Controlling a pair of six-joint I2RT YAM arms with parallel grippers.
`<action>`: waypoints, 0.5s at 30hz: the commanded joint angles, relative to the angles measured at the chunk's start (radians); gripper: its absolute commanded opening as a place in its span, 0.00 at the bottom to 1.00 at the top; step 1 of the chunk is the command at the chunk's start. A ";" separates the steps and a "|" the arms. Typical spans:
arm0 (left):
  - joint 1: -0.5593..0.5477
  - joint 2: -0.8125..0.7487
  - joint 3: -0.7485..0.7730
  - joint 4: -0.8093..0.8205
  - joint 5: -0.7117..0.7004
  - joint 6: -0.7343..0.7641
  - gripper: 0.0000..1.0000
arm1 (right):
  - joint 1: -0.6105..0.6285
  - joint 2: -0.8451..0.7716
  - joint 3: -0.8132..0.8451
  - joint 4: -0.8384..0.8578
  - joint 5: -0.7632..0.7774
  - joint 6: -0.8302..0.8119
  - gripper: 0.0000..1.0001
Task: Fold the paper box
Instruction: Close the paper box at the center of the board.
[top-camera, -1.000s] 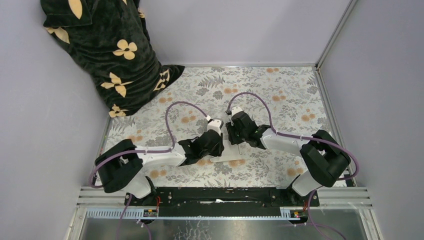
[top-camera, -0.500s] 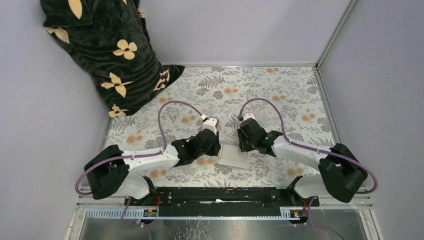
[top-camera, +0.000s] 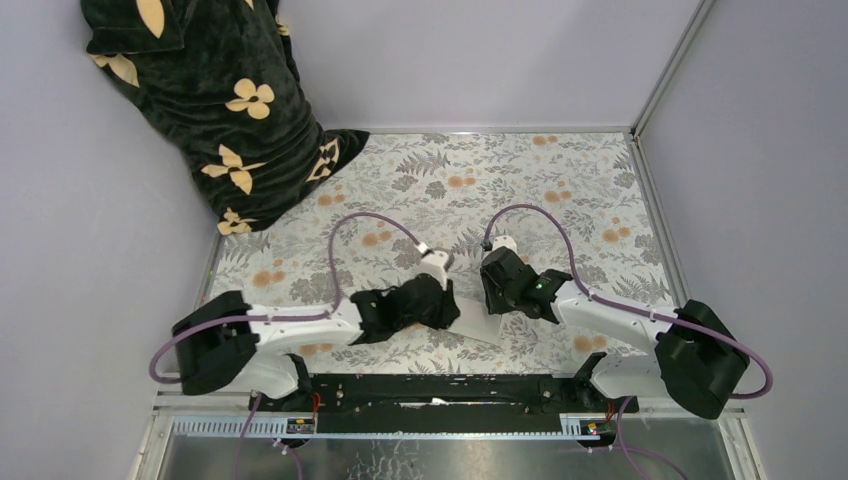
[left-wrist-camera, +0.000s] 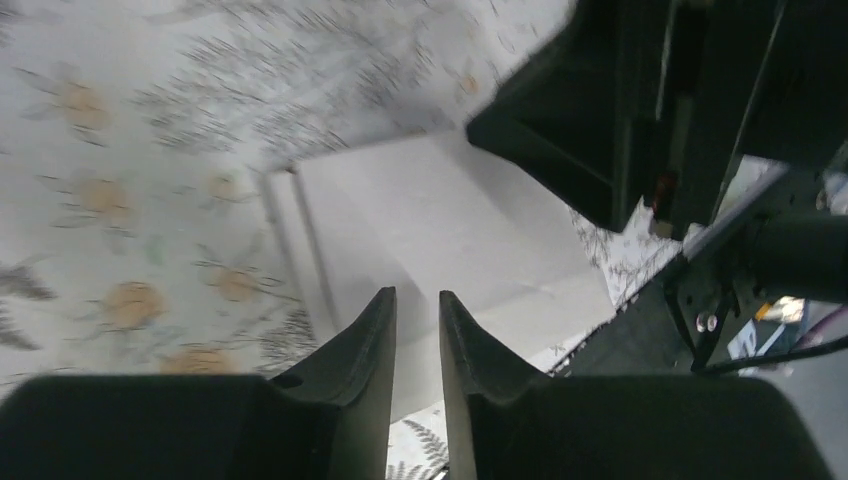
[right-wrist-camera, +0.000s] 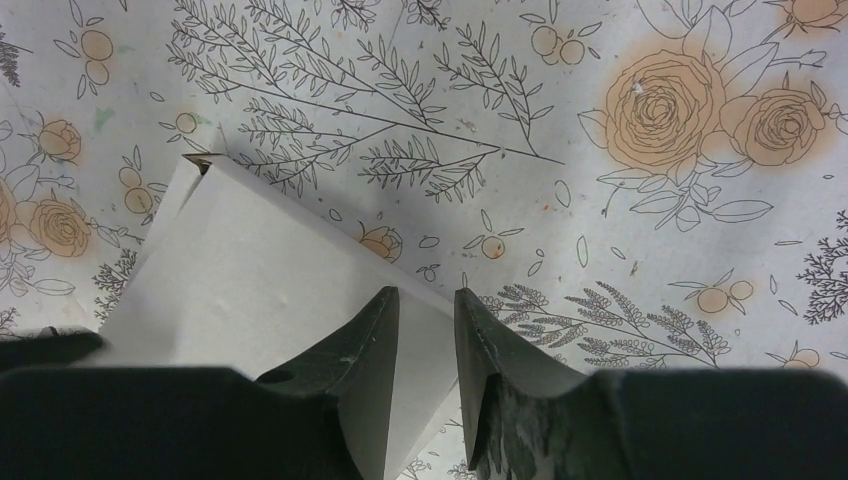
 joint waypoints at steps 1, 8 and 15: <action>-0.099 0.120 0.053 0.097 0.021 -0.036 0.27 | 0.024 0.025 0.000 -0.016 0.037 0.025 0.34; -0.214 0.246 0.022 0.102 -0.018 -0.123 0.26 | 0.032 0.032 0.001 -0.014 0.049 0.036 0.34; -0.218 0.300 0.019 0.084 -0.050 -0.135 0.25 | 0.033 -0.097 0.015 -0.046 0.059 0.007 0.39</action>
